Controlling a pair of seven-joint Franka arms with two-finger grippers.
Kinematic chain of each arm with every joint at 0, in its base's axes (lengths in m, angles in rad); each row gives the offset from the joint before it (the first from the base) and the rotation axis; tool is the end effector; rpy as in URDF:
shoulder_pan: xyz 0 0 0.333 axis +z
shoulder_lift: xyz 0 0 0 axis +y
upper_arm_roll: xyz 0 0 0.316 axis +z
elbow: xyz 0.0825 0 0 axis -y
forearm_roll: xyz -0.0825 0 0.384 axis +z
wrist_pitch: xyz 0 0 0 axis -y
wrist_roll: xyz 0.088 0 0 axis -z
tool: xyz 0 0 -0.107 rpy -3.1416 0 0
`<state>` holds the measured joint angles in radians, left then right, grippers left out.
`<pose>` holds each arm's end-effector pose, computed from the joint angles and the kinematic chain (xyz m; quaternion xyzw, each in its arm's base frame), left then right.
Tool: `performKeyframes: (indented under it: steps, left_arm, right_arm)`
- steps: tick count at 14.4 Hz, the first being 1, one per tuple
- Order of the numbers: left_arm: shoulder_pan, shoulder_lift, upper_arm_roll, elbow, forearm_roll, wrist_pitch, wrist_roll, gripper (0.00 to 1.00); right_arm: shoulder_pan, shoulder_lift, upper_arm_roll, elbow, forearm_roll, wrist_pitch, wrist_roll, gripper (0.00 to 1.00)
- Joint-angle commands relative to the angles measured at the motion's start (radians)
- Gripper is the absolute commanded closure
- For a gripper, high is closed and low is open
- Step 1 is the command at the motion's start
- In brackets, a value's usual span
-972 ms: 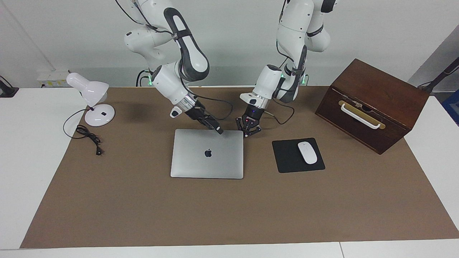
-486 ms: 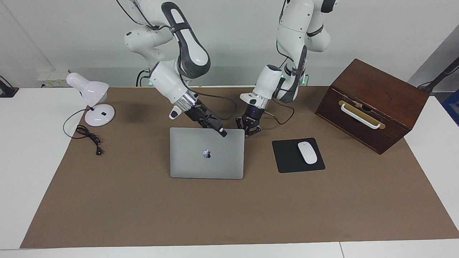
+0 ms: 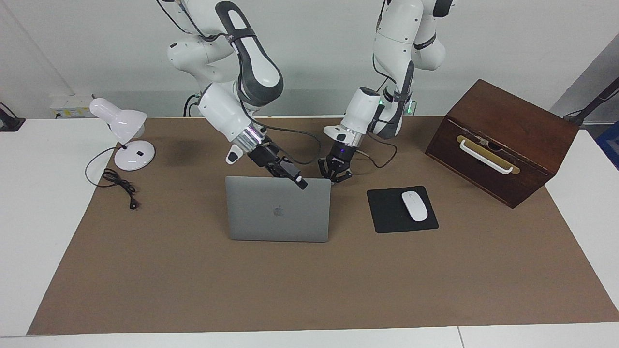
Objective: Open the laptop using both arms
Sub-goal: 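Lift the laptop lid upward with the right gripper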
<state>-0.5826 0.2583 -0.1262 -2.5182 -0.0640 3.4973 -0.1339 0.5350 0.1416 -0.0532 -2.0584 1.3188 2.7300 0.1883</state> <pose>0.3931 -0.3270 0.2666 0.9076 -0.2270 0.3161 0.1575 0.5470 0.2457 0.4045 -0.8258 0.3598 -0.0719 0.4283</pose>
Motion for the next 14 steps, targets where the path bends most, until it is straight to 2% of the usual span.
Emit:
performKeyframes:
  steps: [1,10,14]
  left_arm:
    - [0.004,0.081,0.01,0.036,-0.005,0.008,0.03,1.0]
    - [0.004,0.087,0.01,0.038,-0.005,0.008,0.031,1.0]
    - [0.004,0.087,0.01,0.038,-0.005,0.008,0.03,1.0]
  right_arm:
    - [-0.017,0.029,0.004,0.058,0.02,0.01,-0.049,0.0]
    - [-0.056,0.059,0.006,0.136,-0.071,-0.018,-0.052,0.0]
    - [-0.104,0.073,0.006,0.175,-0.133,-0.093,-0.053,0.0]
